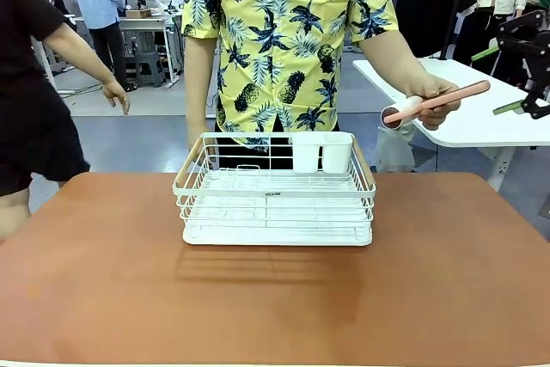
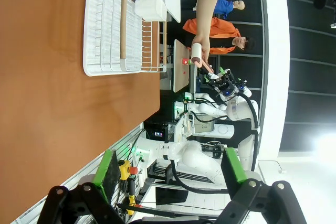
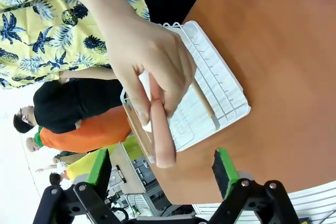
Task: Clean the table.
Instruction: Pick up the Lint Roller when the human hands it over.
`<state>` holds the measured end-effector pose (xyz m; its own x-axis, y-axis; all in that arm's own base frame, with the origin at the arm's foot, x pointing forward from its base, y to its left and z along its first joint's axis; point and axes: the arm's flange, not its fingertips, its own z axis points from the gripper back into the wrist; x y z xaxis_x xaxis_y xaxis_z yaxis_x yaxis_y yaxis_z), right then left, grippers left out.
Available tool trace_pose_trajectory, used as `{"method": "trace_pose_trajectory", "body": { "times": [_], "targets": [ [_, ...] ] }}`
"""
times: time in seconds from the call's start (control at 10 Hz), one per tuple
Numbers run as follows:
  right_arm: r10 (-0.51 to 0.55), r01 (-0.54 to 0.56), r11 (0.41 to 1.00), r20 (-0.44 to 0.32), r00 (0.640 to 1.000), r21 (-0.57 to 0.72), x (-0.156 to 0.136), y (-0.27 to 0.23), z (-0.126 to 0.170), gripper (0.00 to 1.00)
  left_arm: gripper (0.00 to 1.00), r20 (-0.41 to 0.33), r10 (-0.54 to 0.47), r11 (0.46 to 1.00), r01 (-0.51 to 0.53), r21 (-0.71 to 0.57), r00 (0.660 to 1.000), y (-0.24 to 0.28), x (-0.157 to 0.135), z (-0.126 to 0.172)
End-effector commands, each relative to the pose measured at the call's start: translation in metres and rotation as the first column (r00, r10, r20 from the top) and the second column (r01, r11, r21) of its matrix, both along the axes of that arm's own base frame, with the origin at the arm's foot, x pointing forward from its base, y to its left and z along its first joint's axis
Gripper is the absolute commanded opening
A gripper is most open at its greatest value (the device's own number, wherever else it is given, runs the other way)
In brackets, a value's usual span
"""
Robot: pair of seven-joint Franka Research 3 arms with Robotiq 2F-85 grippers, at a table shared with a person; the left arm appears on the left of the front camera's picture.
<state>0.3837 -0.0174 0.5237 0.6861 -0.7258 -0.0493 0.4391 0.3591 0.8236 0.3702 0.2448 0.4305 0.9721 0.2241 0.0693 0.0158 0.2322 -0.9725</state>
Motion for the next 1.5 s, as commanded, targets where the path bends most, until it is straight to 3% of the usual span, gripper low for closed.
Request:
{"method": "trace_pose_trajectory", "body": {
  "times": [0.0, 0.9, 1.0, 1.1, 1.2, 1.3, 1.4],
  "targets": [
    [-0.015, 0.015, 1.000, 0.052, 0.999, -0.013, 0.007, 0.012, -0.013, 1.00, 1.00, 0.005, 0.000, 1.000, 0.000, -0.005, 1.000, 0.000, -0.004, 0.000],
    [-0.041, 0.043, 0.999, 0.079, 0.996, -0.029, 0.023, 0.028, -0.030, 1.00, 1.00, 0.005, 0.000, 1.000, 0.000, -0.005, 1.000, 0.000, -0.004, 0.000],
    [-0.041, 0.044, 0.999, 0.086, 0.995, -0.031, 0.023, 0.028, -0.031, 0.85, 1.00, 0.005, 0.000, 1.000, 0.000, -0.005, 1.000, 0.000, -0.004, 0.000],
    [-0.039, 0.042, 0.999, 0.084, 0.996, -0.030, 0.023, 0.027, -0.032, 0.41, 1.00, 0.005, 0.000, 1.000, 0.000, -0.005, 1.000, 0.000, -0.004, 0.000],
    [-0.041, 0.044, 0.999, 0.084, 0.996, -0.030, 0.024, 0.027, -0.032, 0.25, 1.00, 0.005, 0.000, 1.000, 0.000, -0.005, 1.000, 0.000, -0.004, 0.000],
    [-0.042, 0.045, 0.999, 0.085, 0.995, -0.031, 0.024, 0.027, -0.032, 0.00, 1.00, 0.005, 0.000, 1.000, 0.000, -0.005, 1.000, 0.000, -0.004, 0.000],
    [-0.043, 0.046, 0.998, 0.085, 0.995, -0.032, 0.025, 0.027, -0.033, 0.00, 1.00, 0.005, 0.000, 1.000, 0.000, -0.005, 1.000, 0.000, -0.004, 0.000]
  ]
}}
